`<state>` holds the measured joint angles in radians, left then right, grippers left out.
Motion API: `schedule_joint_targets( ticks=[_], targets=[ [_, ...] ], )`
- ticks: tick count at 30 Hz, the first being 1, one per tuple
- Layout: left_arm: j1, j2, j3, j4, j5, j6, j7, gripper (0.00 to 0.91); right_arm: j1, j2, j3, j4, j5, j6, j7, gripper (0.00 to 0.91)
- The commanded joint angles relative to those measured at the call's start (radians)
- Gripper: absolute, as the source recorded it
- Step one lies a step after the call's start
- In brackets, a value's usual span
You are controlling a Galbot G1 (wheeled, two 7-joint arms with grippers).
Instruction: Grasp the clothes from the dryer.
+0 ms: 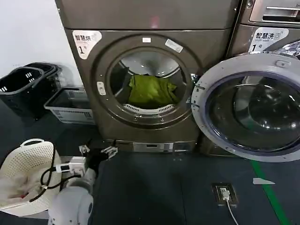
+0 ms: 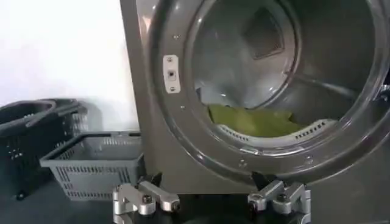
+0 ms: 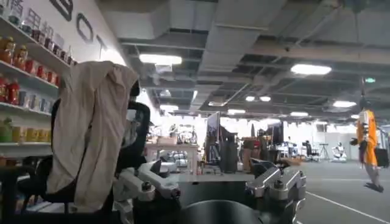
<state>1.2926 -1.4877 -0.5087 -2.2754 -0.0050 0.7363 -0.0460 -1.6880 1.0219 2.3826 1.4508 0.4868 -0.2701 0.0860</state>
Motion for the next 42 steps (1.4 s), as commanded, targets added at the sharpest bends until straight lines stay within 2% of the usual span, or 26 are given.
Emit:
schedule_joint_targets(
  ticks=[1,16,25,26,32,42],
  targets=[
    [0.000,-0.002,-0.002,0.001,0.000,0.049,-0.003,0.907,0.001,0.001,0.001,-0.003,0.000,0.001,0.001,0.907],
    [-0.011,-0.011,0.023,0.014,0.027,0.049,0.004,0.907,-0.010,0.020,0.008,0.000,0.001,0.005,0.002,0.907],
    [-0.014,-0.017,0.023,0.012,0.025,0.049,0.006,0.907,-0.013,0.022,0.002,-0.017,-0.015,0.074,0.037,0.907],
    [-0.015,-0.018,0.024,0.010,0.025,0.049,0.005,0.907,-0.012,0.023,-0.001,-0.022,-0.009,0.096,0.044,0.907],
    [-0.012,-0.016,0.024,0.001,0.023,0.049,0.004,0.907,-0.011,0.027,0.009,-0.021,0.049,0.114,0.058,0.907],
    [-0.016,-0.009,0.027,-0.001,0.023,0.049,0.004,0.907,-0.020,0.027,0.009,-0.023,0.087,0.120,0.068,0.907]
  ],
)
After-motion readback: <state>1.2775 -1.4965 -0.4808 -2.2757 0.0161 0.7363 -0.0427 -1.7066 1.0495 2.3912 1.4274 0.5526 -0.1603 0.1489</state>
